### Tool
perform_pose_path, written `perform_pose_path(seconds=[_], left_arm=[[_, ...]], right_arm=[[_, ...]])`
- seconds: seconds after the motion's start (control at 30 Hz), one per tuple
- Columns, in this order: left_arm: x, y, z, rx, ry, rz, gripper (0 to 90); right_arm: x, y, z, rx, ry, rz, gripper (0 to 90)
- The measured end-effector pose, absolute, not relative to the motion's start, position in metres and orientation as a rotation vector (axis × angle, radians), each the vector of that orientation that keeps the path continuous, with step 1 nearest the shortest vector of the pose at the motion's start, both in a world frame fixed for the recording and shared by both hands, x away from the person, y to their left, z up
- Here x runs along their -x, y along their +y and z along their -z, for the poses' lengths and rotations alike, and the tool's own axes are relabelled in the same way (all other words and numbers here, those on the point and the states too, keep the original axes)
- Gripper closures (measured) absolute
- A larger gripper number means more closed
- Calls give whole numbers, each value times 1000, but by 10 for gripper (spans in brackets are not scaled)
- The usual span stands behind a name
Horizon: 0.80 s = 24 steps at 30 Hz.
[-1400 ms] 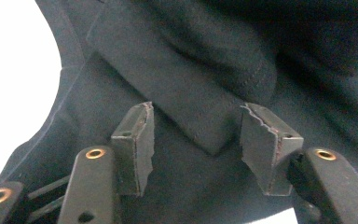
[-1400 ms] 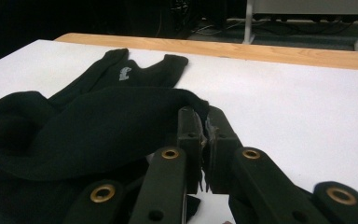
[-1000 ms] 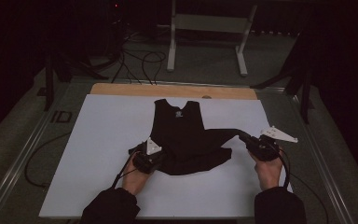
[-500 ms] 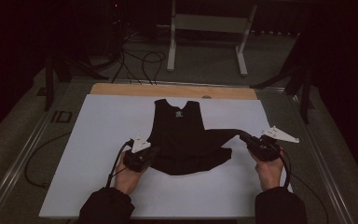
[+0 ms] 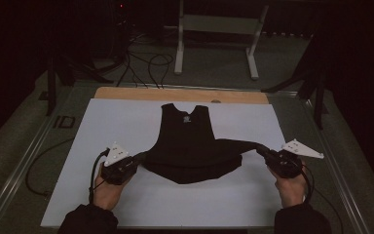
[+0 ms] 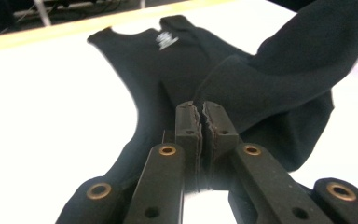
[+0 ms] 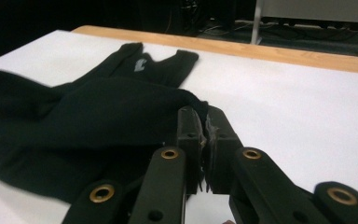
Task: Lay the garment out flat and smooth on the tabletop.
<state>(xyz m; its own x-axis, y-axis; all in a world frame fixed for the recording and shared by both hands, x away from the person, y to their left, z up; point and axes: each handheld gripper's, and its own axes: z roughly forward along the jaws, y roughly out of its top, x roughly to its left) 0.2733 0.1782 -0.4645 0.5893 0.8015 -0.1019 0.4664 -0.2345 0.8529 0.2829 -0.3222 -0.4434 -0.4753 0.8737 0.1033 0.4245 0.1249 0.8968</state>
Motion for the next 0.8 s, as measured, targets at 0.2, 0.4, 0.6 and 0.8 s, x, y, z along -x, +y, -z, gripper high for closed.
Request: perform_pose_path(seconds=[0.2, 0.4, 0.6, 0.8], left_arm=[[-263, 192, 467, -1878, 1057, -449, 858], [-244, 200, 473, -1883, 1089, -417, 858], [-225, 204, 479, -1917, 1114, -417, 857], [-209, 209, 480, -1921, 1136, -402, 857]], right_arm=[[-259, -320, 445, -1198, 2034, -1292, 865], [-237, -317, 453, -1180, 2097, -1282, 865], [-218, -309, 463, -1155, 2177, -1241, 865], [-199, -308, 468, -1116, 2243, -1220, 866]])
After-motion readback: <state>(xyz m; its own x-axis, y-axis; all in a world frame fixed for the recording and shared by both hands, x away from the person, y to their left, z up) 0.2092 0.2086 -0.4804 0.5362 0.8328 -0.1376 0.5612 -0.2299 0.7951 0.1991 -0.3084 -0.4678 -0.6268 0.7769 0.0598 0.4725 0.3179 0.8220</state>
